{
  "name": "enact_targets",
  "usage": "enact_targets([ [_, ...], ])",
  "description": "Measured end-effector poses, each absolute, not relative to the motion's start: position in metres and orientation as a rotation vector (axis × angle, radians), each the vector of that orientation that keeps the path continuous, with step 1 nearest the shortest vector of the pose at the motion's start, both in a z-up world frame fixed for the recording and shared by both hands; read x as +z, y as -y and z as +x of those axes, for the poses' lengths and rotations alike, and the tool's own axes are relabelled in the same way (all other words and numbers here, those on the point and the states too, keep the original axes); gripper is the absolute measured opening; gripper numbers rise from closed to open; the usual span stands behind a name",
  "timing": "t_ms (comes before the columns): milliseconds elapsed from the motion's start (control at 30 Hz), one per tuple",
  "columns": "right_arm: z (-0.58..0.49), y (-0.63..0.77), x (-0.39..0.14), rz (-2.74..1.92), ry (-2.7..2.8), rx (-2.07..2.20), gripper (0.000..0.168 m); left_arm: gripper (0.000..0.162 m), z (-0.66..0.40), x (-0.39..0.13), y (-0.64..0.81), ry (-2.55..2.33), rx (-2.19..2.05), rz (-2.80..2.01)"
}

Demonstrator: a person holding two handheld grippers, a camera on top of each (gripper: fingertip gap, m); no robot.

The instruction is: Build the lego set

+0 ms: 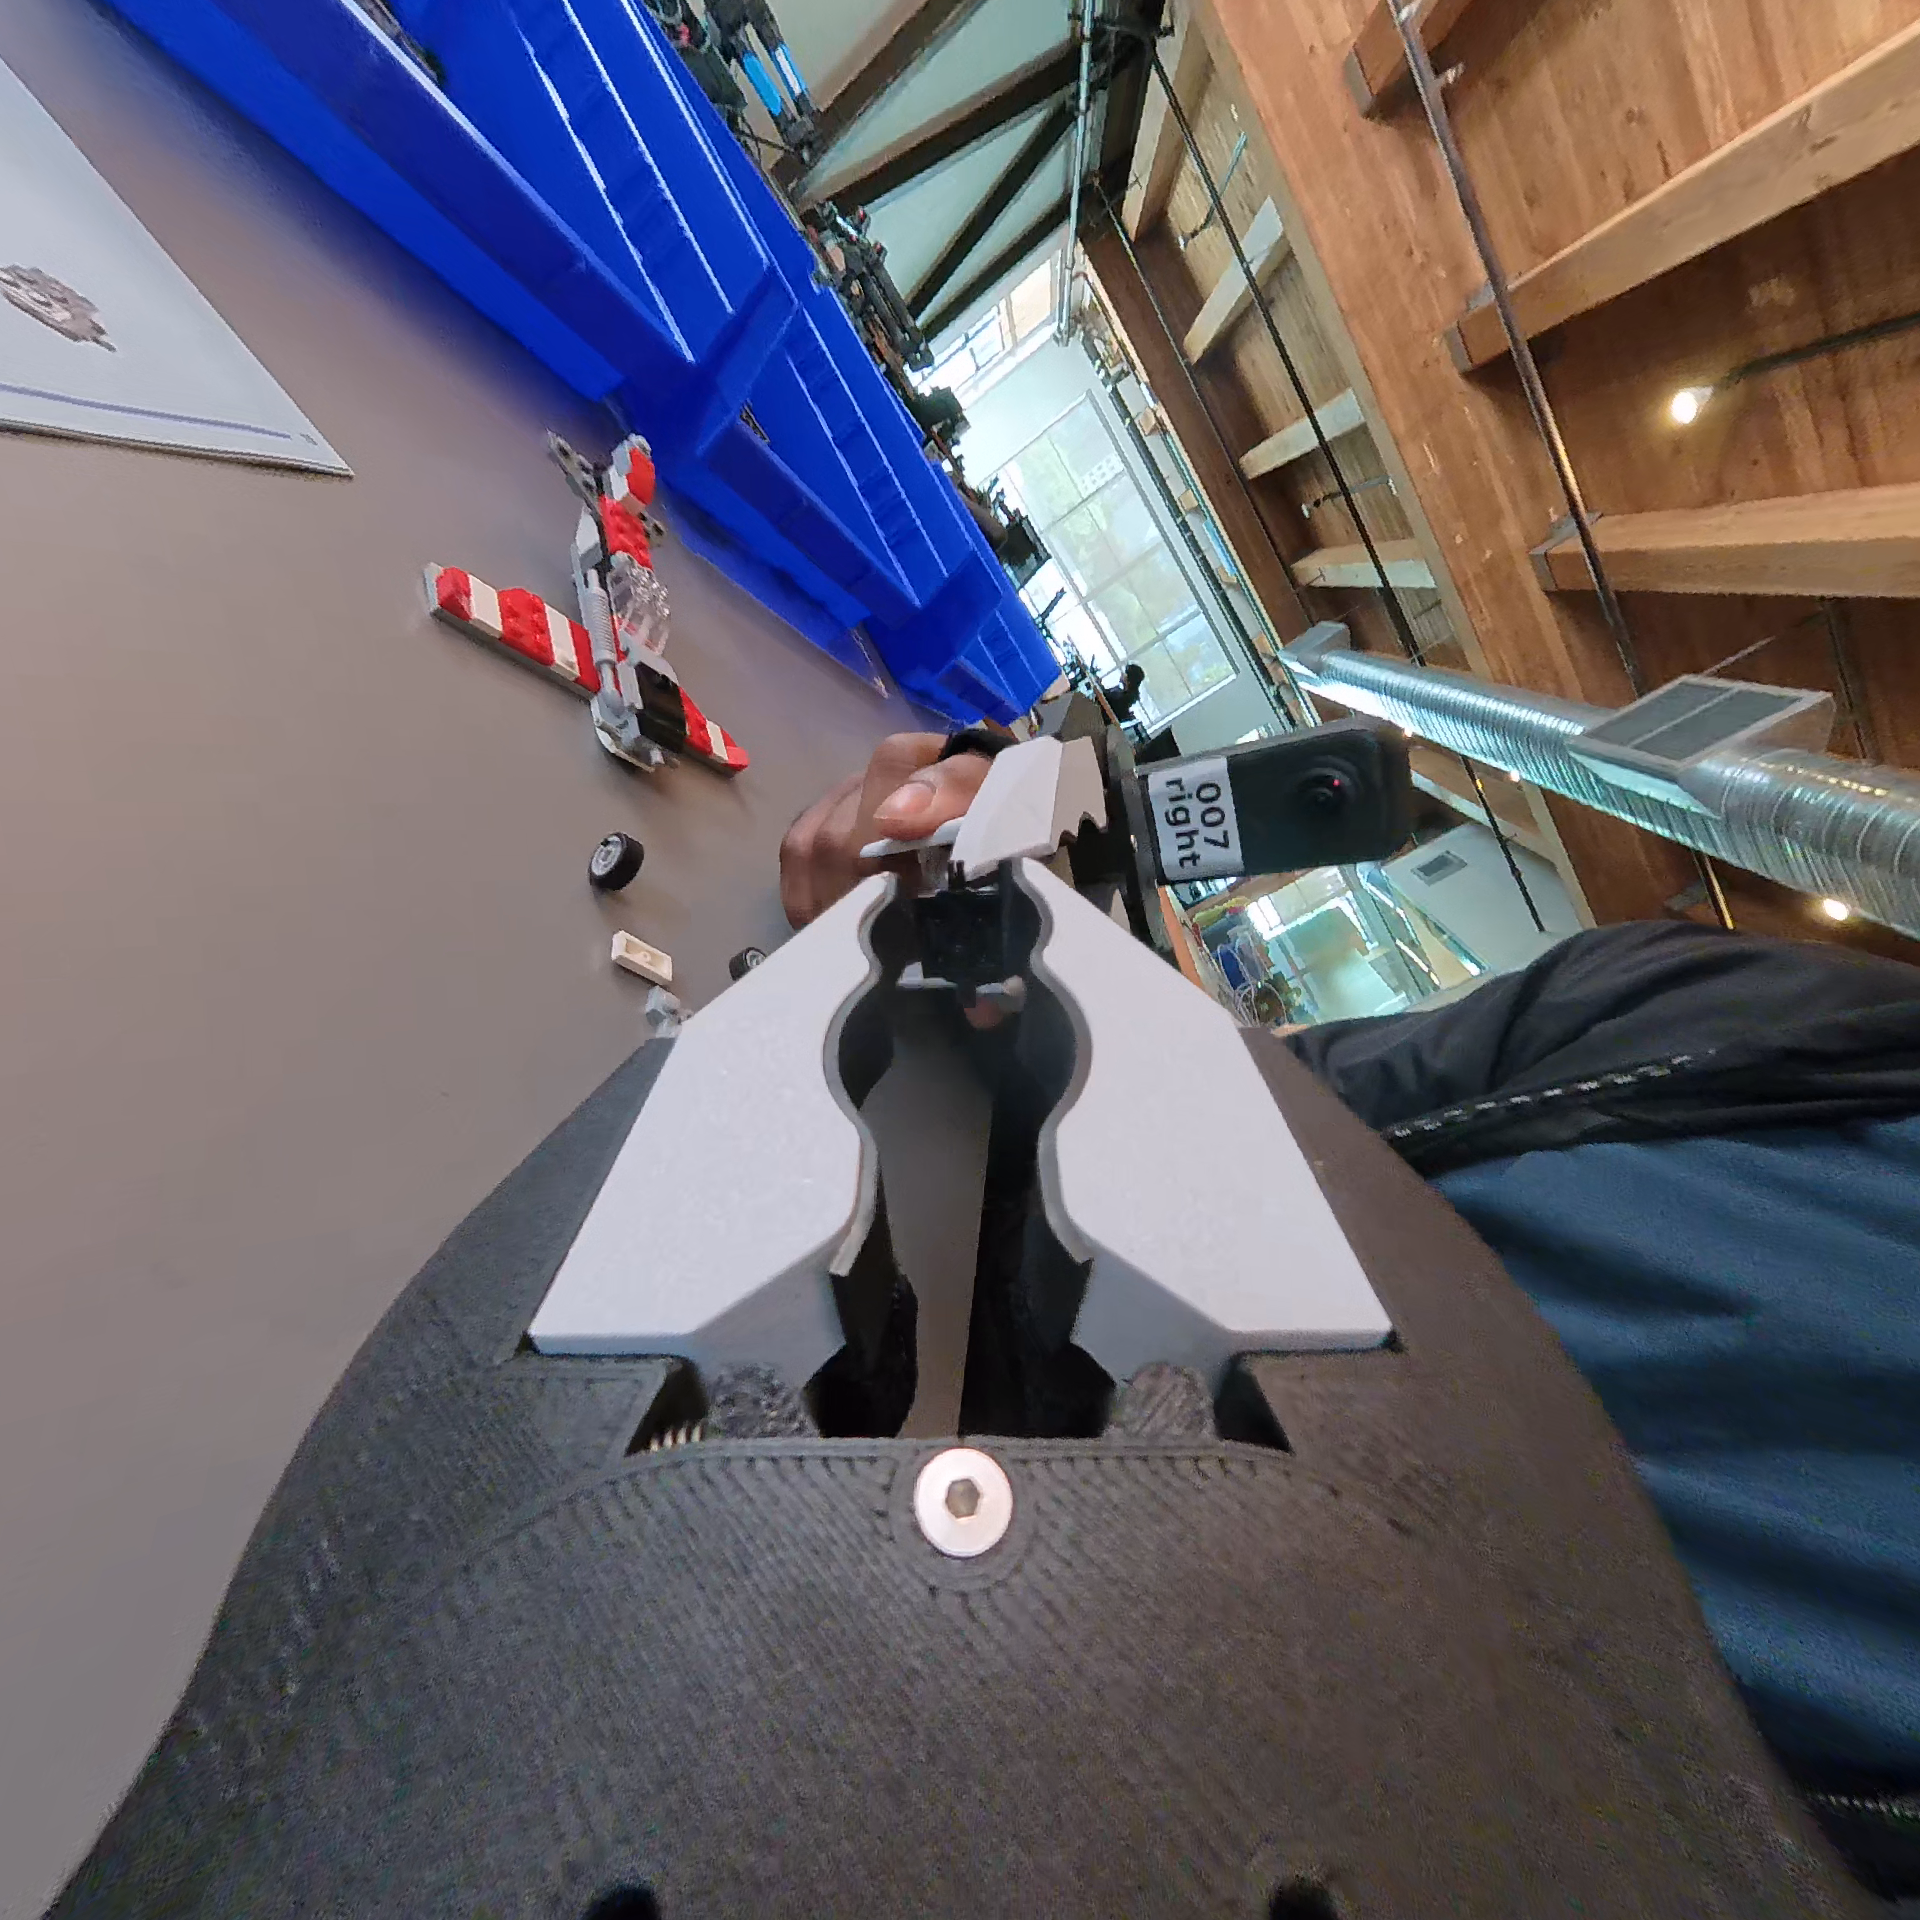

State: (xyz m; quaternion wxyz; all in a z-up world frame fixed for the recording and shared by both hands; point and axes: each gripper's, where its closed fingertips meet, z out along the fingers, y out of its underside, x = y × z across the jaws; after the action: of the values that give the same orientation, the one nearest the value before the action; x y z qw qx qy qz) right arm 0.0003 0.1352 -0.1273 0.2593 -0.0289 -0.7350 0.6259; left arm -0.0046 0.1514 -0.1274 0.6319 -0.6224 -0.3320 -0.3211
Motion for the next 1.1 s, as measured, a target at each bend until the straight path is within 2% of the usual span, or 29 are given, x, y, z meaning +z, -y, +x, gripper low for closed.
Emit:
enact_targets([
  [67,-0.003,-0.138,-0.126,-0.102,1.971,1.690,0.017,0.029,-0.008,-0.125,-0.150,0.774,-0.737,-1.400],
  [200,-0.009,-0.142,-0.124,-0.139,1.946,1.673,0.017,0.030,-0.008,-0.122,-0.148,0.766,-0.747,-1.377],
  [367,-0.010,-0.144,-0.123,-0.147,1.929,1.679,0.017,0.028,-0.004,-0.127,-0.155,0.772,-0.778,-1.398],
  [433,-0.010,-0.144,-0.122,-0.150,1.925,1.685,0.017,0.018,-0.005,-0.125,-0.156,0.767,-0.791,-1.374],
  [1100,-0.011,-0.145,-0.123,-0.117,1.908,1.614,0.018,0.017,-0.007,-0.131,-0.158,0.794,-0.793,-1.389],
])
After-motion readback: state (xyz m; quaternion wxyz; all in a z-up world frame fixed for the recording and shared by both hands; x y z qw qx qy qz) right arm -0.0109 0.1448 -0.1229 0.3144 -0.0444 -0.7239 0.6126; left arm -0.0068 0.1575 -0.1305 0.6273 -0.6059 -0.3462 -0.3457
